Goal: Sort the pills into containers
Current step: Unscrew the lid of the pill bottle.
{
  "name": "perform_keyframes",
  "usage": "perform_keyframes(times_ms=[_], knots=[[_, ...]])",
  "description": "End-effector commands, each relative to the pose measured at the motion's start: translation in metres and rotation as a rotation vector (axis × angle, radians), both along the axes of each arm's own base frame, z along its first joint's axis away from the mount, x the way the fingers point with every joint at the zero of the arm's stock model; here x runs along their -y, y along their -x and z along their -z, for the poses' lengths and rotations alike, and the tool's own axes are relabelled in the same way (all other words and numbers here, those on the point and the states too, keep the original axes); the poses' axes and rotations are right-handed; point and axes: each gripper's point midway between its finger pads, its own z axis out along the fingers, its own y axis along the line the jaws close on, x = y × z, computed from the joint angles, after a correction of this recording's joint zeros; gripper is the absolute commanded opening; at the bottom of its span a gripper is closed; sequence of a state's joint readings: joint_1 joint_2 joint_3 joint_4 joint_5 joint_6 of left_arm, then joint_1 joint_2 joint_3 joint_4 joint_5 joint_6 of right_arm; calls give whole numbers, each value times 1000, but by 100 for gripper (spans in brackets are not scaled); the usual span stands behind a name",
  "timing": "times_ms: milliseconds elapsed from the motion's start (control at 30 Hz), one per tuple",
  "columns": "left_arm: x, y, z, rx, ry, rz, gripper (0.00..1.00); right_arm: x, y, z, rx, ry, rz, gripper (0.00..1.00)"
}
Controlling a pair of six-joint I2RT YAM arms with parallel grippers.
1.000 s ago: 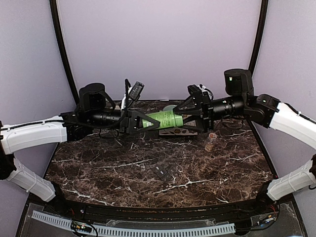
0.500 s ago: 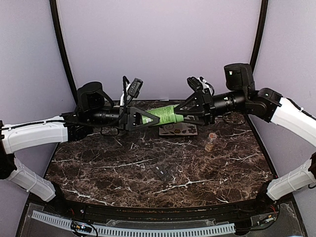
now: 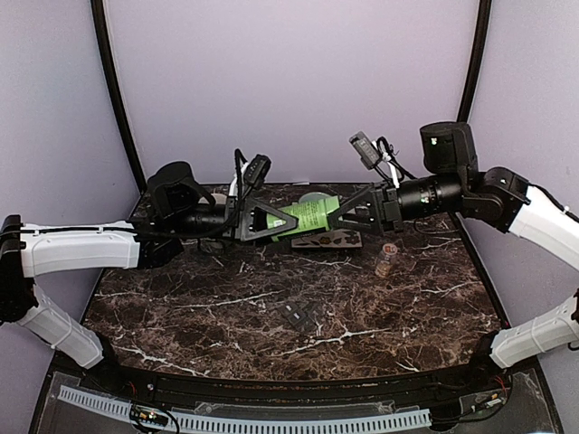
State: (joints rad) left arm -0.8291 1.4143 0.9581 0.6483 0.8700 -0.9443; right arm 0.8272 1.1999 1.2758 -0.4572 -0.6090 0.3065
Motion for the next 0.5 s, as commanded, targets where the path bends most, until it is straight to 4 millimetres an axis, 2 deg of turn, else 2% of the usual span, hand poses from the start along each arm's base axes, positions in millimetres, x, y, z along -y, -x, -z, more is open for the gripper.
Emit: perform_keyframes(times_ms=[0,267,467], knots=[[-9,7,-19,23,66,29,0,10,-4,-3,128,8,16,33],[-7,7,-17,18,68,39,0,10,-1,-10,133,-26,17,38],[-4,6,-18,20,71,53,0,8,3,-12,109,-41,-5,47]])
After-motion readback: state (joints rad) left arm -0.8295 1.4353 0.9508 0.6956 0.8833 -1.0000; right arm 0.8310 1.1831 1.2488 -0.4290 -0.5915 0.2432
